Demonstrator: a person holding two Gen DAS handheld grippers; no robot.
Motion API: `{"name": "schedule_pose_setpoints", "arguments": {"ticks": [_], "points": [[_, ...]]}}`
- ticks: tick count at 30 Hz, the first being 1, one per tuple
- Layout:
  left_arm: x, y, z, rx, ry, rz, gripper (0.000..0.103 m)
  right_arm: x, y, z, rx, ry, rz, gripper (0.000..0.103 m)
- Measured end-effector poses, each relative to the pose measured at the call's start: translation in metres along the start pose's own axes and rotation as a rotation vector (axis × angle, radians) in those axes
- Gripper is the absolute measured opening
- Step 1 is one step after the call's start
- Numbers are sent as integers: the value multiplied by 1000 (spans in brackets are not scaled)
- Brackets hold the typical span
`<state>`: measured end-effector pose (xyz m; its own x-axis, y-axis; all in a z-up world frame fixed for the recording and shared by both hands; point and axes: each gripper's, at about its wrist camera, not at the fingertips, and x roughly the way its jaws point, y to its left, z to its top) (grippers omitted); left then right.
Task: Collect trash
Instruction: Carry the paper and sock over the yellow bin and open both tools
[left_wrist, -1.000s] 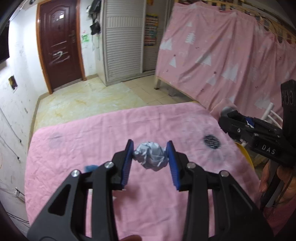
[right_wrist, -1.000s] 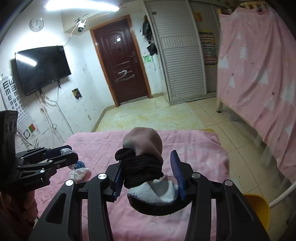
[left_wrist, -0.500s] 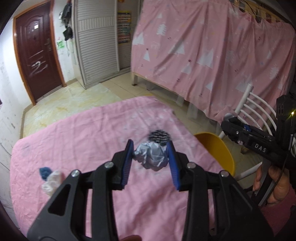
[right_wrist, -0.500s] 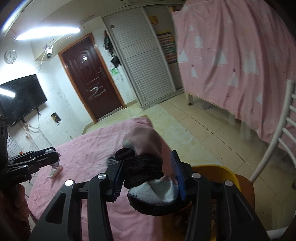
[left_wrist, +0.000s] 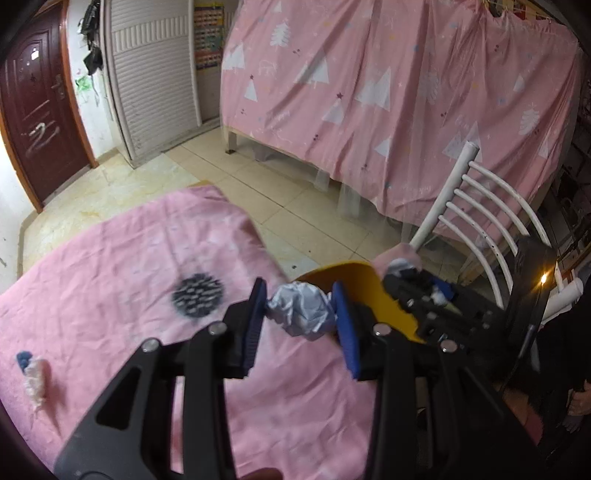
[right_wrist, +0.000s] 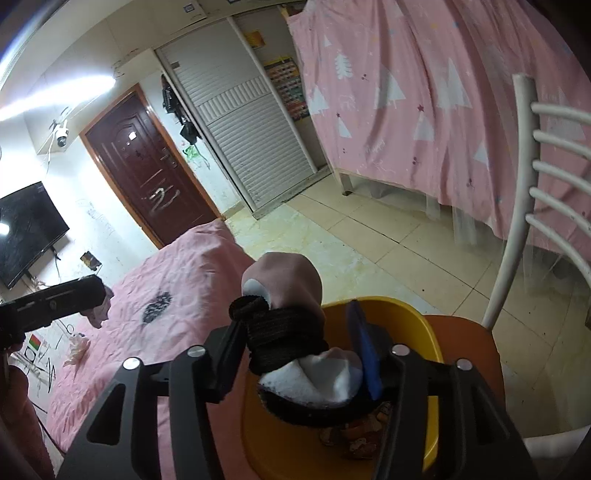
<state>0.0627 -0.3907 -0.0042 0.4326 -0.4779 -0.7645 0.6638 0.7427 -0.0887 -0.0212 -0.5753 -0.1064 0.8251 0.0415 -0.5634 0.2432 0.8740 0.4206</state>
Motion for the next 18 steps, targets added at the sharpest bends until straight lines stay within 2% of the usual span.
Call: {"name": "schedule_pose_setpoints", "arguments": {"ticks": [5, 8, 10, 12, 15, 18], "points": [[21, -24, 7, 25, 24, -3, 35, 5, -16, -3, 30, 1, 6, 61], [29, -32, 9, 22, 39, -16, 37, 5, -27, -3, 60, -7, -3, 63], [34, -36, 10, 15, 49, -27, 43, 3, -34, -3, 86, -18, -4, 64], [36, -37, 10, 7, 54, -42, 57, -1, -38, -4, 97, -24, -4, 65], [38, -37, 8, -4, 57, -52, 62, -6, -44, -4, 113, -37, -14, 66], [36, -34, 4, -11, 58, -54, 63, -8, -48, -3, 134, -43, -18, 67]]}}
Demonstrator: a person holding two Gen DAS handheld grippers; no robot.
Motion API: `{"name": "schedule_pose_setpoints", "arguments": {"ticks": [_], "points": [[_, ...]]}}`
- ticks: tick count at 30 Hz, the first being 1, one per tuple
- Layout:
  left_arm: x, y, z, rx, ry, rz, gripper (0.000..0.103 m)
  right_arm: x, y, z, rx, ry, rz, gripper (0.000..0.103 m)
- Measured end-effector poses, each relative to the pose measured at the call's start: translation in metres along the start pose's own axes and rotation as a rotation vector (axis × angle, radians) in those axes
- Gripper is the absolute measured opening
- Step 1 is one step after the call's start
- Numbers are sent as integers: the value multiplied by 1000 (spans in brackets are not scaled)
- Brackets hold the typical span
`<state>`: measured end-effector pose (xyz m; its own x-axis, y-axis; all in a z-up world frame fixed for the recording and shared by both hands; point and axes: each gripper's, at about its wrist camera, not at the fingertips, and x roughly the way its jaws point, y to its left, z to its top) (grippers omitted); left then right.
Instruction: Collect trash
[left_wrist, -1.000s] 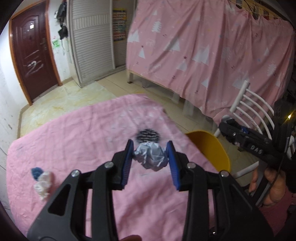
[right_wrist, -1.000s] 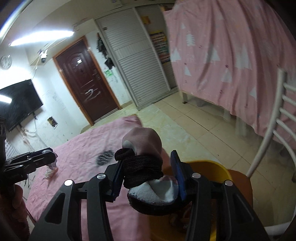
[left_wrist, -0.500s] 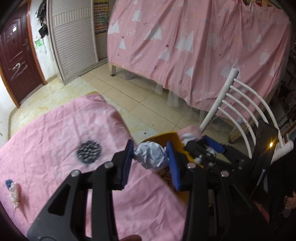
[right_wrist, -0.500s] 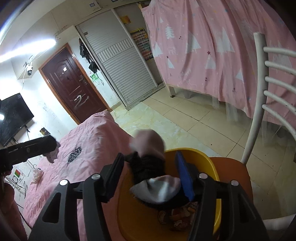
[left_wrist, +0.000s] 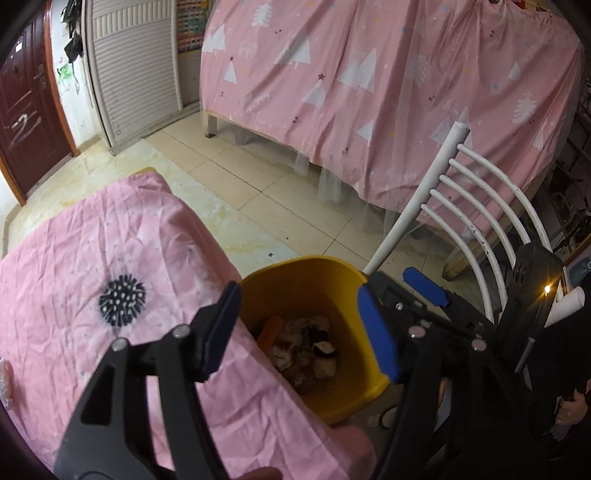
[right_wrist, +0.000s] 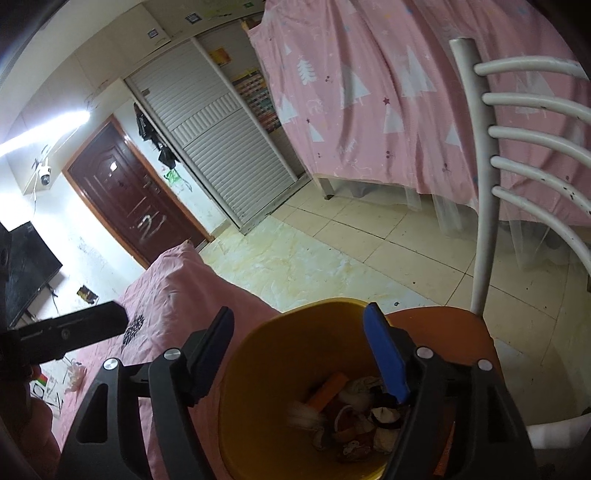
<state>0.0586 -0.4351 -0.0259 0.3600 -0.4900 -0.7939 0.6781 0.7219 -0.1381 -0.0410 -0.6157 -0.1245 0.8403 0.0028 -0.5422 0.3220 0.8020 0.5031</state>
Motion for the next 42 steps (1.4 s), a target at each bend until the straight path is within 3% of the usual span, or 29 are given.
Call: {"name": "schedule_pose_setpoints", "arguments": {"ticks": [17, 21, 28, 36, 42], "points": [[-65, 49, -20, -73, -128, -4, 73, -16, 30, 3, -57, -34, 19, 74], [-86, 75, -30, -116, -172, 38, 76, -22, 59, 0, -120, -44, 46, 78], [-118, 135, -49, -175, -181, 161, 76, -15, 121, -22, -239, -12, 123, 82], [-151, 231, -61, -230, -144, 355, 76, 14, 191, -52, -341, 86, 185, 83], [-147, 297, -77, -289, -73, 417, 76, 35, 254, -73, -446, 153, 240, 83]]}}
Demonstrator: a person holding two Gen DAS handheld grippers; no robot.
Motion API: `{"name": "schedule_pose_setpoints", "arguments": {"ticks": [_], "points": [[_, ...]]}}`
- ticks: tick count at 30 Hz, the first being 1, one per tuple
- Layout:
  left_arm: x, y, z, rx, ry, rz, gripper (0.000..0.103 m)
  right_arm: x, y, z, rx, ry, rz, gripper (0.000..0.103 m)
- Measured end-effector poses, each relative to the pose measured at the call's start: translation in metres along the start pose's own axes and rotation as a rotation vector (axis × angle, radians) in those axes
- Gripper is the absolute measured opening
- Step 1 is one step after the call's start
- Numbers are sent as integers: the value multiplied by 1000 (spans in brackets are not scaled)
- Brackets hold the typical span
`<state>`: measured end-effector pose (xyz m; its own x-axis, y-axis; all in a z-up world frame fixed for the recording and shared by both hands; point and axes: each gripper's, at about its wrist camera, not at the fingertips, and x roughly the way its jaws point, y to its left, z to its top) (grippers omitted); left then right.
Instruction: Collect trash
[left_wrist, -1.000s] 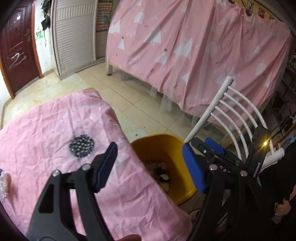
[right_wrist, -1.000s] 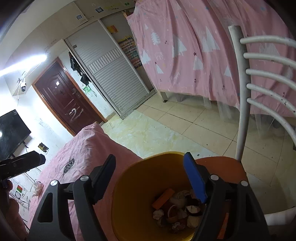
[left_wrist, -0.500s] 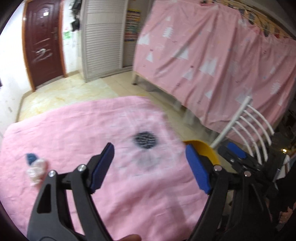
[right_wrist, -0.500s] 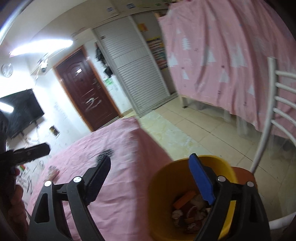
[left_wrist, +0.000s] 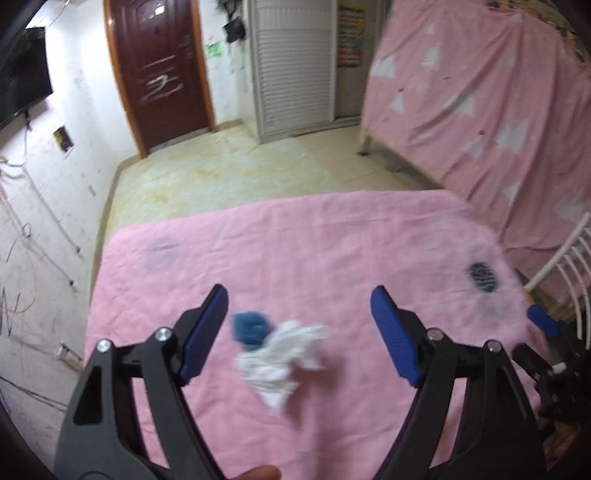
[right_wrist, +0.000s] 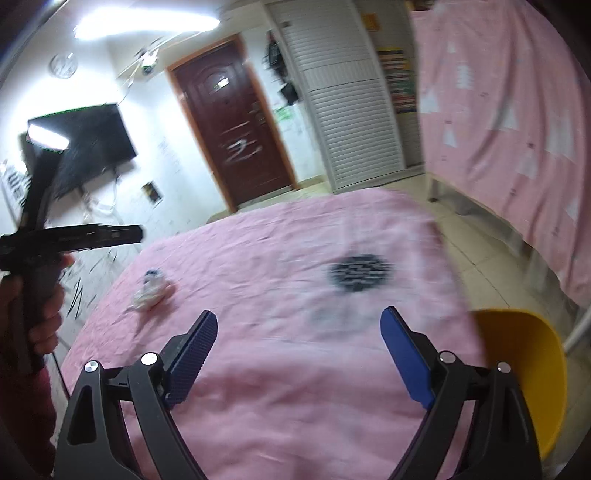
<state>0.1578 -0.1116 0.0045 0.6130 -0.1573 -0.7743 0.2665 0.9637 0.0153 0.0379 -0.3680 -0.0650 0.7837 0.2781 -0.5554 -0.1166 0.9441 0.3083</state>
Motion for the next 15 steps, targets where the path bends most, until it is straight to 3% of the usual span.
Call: {"name": "schedule_pose_setpoints", "arguments": {"ticks": [7, 10, 11, 13, 15], "points": [[37, 35, -11, -46, 74, 32, 76, 31, 58, 12, -85, 49, 52, 83], [51, 37, -14, -52, 108, 31, 63, 42, 78, 14, -116, 71, 68, 83], [55, 38, -16, -50, 120, 31, 53, 45, 84, 14, -127, 78, 73, 83], [64, 39, -19, -50, 152, 9, 44, 52, 97, 15, -155, 98, 83, 83], [70, 43, -21, -72, 163, -24, 28, 59, 111, 13, -193, 121, 91, 83]]}}
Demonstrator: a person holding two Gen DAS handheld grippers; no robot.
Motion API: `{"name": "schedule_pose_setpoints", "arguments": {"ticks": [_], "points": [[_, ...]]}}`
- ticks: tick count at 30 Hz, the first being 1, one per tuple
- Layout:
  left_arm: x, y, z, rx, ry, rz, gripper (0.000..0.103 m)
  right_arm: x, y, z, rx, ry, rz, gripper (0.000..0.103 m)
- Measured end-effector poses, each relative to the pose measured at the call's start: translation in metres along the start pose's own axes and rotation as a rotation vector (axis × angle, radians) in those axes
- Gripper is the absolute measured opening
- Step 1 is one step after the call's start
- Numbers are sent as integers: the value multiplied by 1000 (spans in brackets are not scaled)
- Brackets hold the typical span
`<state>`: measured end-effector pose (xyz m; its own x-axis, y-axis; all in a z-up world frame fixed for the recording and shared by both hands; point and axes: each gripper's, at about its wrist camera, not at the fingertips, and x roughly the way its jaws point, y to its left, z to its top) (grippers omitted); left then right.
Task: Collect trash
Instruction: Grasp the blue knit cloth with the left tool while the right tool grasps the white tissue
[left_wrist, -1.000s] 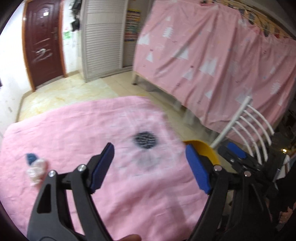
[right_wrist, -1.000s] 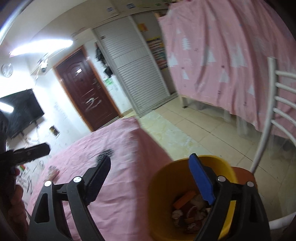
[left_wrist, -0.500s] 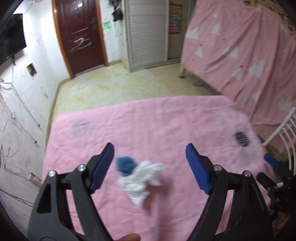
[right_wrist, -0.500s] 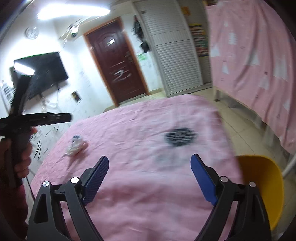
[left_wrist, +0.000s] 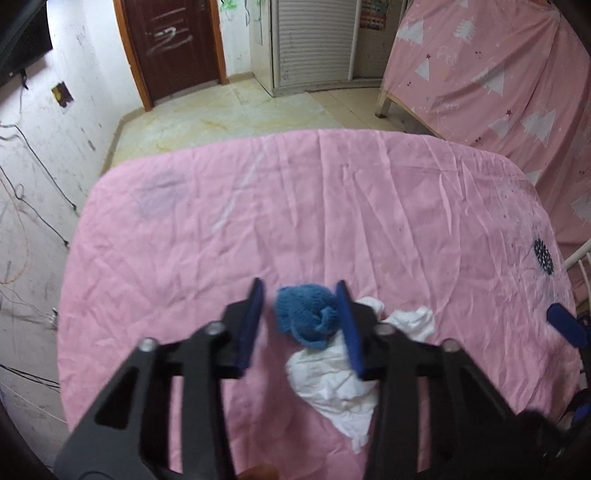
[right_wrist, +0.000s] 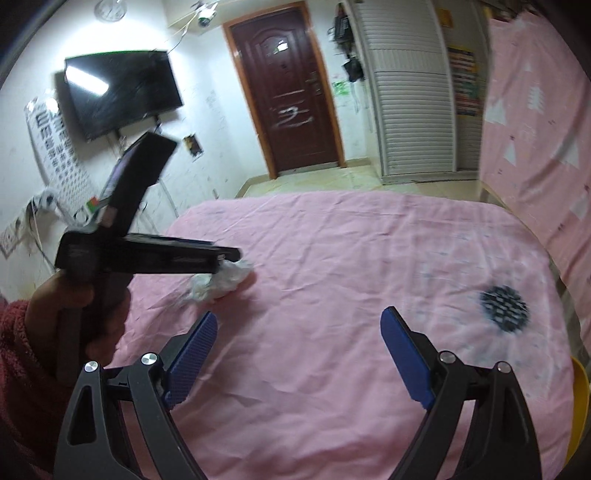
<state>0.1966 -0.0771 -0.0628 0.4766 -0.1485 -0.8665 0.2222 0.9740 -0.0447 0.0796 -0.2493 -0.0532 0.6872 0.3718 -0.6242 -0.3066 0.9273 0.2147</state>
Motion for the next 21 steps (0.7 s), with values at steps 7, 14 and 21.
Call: {"name": "schedule_pose_setpoints", "arguments": {"ticks": [7, 14, 21], "points": [[-15, 22, 1, -84, -48, -38, 26, 31, 41, 13, -95, 69, 44, 83], [-48, 47, 1, -133, -125, -5, 26, 79, 75, 27, -166, 162, 70, 83], [-56, 63, 0, -168, -139, -3, 27, 111, 86, 30, -171, 229, 37, 77]]}}
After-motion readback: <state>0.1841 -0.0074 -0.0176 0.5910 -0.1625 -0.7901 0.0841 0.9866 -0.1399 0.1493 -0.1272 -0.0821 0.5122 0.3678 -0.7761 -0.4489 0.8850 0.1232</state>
